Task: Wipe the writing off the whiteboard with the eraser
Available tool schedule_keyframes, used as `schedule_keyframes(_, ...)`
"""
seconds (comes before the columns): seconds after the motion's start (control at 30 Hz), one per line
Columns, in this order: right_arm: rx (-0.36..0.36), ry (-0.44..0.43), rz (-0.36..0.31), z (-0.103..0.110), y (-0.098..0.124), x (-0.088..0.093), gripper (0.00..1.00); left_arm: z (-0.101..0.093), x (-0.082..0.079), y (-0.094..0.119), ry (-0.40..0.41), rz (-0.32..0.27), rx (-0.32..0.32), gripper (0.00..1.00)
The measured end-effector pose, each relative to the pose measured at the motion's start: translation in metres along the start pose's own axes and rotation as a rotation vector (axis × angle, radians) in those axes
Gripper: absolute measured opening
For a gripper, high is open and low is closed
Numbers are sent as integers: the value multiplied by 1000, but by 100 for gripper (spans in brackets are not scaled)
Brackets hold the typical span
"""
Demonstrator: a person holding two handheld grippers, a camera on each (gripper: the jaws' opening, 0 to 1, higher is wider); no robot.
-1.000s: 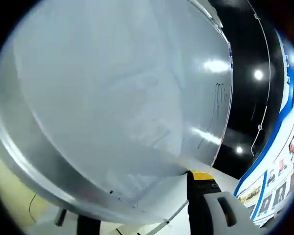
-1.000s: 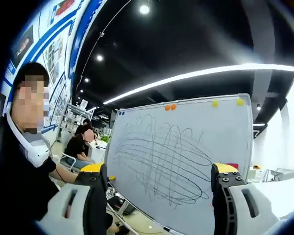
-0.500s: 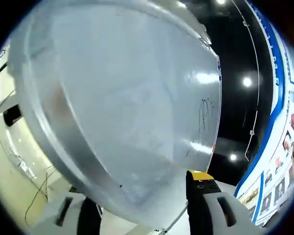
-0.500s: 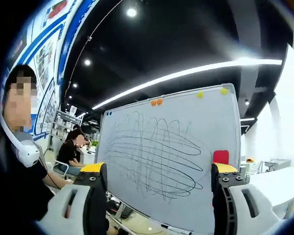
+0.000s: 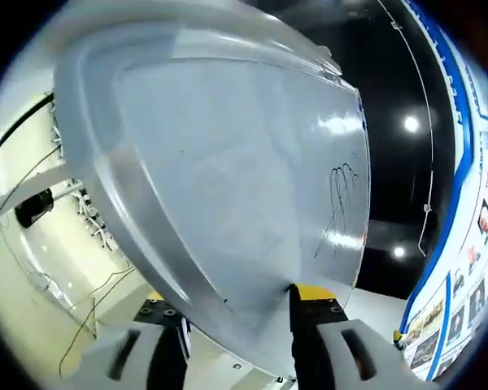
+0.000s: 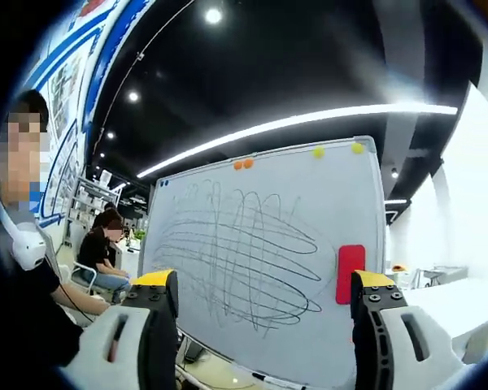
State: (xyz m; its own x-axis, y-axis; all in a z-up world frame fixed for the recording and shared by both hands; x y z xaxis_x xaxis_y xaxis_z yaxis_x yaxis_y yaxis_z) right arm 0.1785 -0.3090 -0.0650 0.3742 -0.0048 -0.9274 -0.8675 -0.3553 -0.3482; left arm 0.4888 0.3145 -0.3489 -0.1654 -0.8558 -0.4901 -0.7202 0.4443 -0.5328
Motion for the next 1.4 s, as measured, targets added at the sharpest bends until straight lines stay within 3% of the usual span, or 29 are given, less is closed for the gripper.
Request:
schedule_keyframes(0.3,26,37,42,1,-14,12,88,-12,6,2,32,36,20,50)
schedule_keyframes(0.37,34,42,43,1,-16,15,88,-15,10,4,75,33,40,49)
schedule_keyframes(0.53,36,48,68,3,-20,22,88,-20,9,8,81,23,33,49)
schedule_keyframes(0.7,50,67,75,3,-20,28,87,-13,5,5,93,41,12,49)
schedule_keyframes(0.83,91,87,90,-4,-19,39,87,-15,6,6,87,49,8,50)
schedule_keyframes(1.0,118,50,70,-15,-17,43,87,-17,8,7,76,34,5,50)
schedule_keyframes(1.4,135,32,50,-21,-19,44,87,-16,8,6,64,18,8,50)
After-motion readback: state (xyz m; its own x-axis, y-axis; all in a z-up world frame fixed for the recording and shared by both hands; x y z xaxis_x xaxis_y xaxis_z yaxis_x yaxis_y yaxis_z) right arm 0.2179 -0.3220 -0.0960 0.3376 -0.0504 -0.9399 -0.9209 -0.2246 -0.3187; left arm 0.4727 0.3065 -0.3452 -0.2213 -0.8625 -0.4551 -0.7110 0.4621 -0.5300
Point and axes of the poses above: the point that each gripper's makers call its tool centre point, and the gripper's own axes: y roughly backward along the fingers, z roughly to its left, x roughly out of its underside, the point moved 5 cm from there along y, roughly backward along the fingers, and after that the axes turned 2 degrees about -z, right-handed, at the moved point
